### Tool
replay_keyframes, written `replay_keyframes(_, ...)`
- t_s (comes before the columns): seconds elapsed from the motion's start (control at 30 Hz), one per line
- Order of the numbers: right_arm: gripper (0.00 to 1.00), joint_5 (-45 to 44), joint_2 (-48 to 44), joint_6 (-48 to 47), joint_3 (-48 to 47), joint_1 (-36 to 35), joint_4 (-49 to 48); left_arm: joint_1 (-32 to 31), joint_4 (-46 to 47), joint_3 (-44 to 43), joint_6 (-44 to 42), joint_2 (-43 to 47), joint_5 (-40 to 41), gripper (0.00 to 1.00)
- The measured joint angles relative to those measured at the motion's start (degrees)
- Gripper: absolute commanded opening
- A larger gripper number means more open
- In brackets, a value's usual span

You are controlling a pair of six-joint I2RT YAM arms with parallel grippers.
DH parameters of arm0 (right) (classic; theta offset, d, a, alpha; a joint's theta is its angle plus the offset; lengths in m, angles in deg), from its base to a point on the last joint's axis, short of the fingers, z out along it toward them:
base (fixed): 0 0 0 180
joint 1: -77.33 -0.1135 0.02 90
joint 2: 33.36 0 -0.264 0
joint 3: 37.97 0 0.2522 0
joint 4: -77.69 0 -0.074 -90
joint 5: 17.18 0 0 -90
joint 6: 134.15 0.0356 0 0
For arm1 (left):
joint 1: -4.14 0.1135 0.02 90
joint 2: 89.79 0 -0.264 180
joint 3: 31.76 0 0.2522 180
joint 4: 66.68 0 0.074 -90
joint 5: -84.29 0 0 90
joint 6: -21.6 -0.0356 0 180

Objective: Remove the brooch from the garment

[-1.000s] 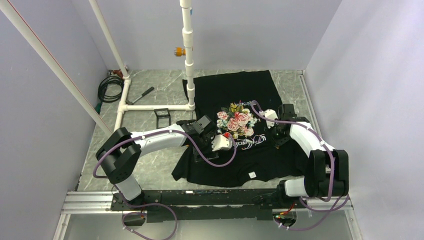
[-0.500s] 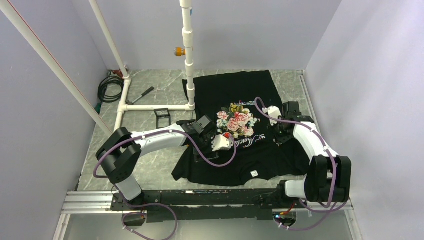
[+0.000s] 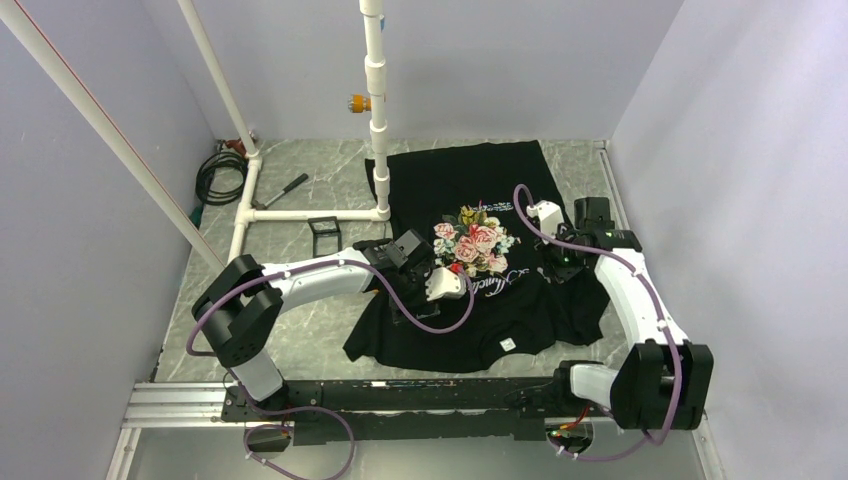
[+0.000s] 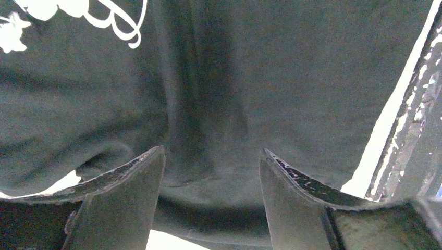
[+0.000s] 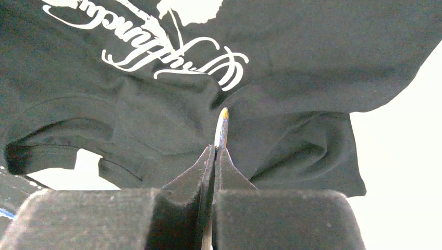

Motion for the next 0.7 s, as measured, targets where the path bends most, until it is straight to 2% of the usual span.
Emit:
replay_keyframes(0.17,0.00,3.65,-3.43,-0.50,0.52,0.00,-0.35,0.00,2.97,0.00,0.35,0.02,-1.29,0.75)
replay_keyframes(0.3,0.00,7.74,-3.56,-1.44,0.90,0.00,-0.33,0.52,9.38,1.92,1.68,1.62,-4.39,0.78)
replay_keyframes(0.37,0.00,9.99,-3.58,-1.95,1.46,0.00,-0.39,1.44,12.46,2.93,3.37,2.71,-8.09,0.86)
replay_keyframes(0.43,0.00,12.13,-3.58,-2.40,2.14,0.00,-0.37,3.41,17.86,3.98,6.10,3.13,-12.81,0.98)
replay_keyframes(0.47,0.00,13.25,-3.58,-2.54,2.49,0.00,-0.39,4.63,21.05,4.72,7.67,3.17,-15.13,0.99)
replay_keyframes(0.6,0.00,16.90,-3.50,-2.36,3.58,0.00,-0.92,9.38,36.33,8.24,17.18,2.86,-22.18,0.97)
replay_keyframes(0.7,0.00,19.17,-3.21,-1.84,3.96,0.00,-1.90,9.97,48.33,9.16,25.07,1.31,-23.41,0.88)
